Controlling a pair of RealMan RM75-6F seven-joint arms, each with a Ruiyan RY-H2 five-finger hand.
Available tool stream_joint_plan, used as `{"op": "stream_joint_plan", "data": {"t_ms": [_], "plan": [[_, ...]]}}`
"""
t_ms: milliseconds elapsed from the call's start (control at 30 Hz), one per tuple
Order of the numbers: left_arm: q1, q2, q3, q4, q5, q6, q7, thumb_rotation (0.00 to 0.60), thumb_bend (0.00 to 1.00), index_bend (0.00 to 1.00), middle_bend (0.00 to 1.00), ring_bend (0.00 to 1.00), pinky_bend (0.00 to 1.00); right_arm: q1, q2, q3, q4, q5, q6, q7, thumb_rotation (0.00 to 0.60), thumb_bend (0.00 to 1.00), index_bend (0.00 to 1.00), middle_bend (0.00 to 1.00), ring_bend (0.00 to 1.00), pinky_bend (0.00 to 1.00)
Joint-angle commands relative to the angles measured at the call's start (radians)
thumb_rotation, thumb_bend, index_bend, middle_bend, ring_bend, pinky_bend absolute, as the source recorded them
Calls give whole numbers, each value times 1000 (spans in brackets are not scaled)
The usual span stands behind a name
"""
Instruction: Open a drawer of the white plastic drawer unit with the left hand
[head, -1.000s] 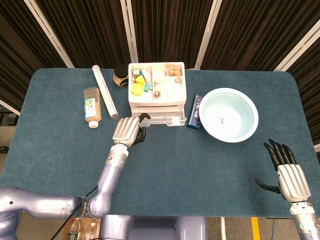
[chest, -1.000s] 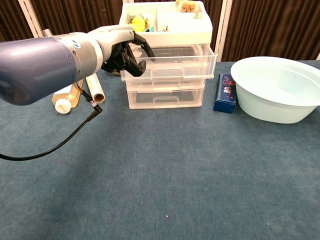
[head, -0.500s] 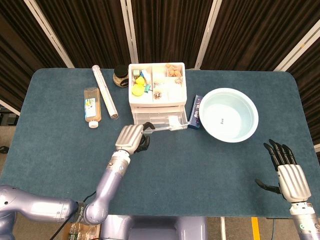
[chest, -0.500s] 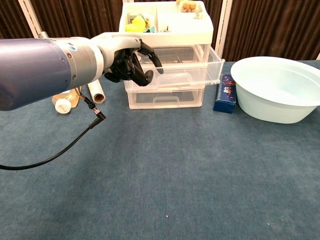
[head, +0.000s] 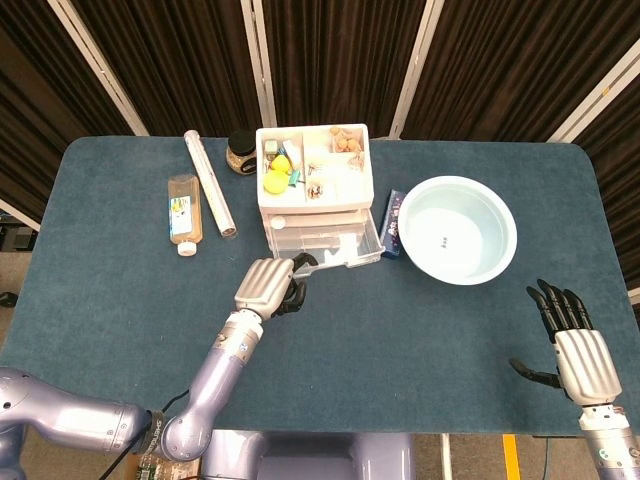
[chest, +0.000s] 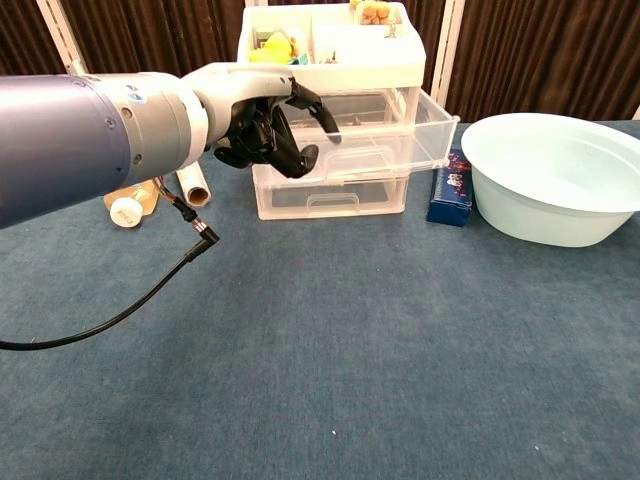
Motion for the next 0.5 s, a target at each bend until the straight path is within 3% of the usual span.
{"op": "stream_joint_plan", "data": {"t_ms": [33, 167, 233, 433, 500], "plan": [[-2, 1, 16, 18, 29, 16, 5, 600, 510, 197, 1000, 991, 977, 0, 0, 0, -1, -1, 0, 0, 600, 171, 0, 0, 0, 0], [0, -2, 38, 50, 80, 41, 8, 600, 368, 141, 989, 932, 952, 0, 1, -1, -1, 0, -1, 0, 600, 171, 0, 0, 0, 0], [3, 0, 51, 60, 111, 52, 12, 600, 309, 130, 938, 875, 908, 0, 1, 0, -1, 0, -1, 0, 600, 171, 0, 0, 0, 0], [37, 38, 126, 24, 277, 122, 31, 600, 201, 119, 656, 631, 726, -1, 2, 2, 2, 4, 2, 5, 600, 172, 0, 0, 0, 0], [82, 79, 193, -18, 406, 186, 29, 600, 190, 121, 530, 499, 621, -2, 4, 3, 2, 8, 1, 9, 600, 171, 0, 0, 0, 0]]}}
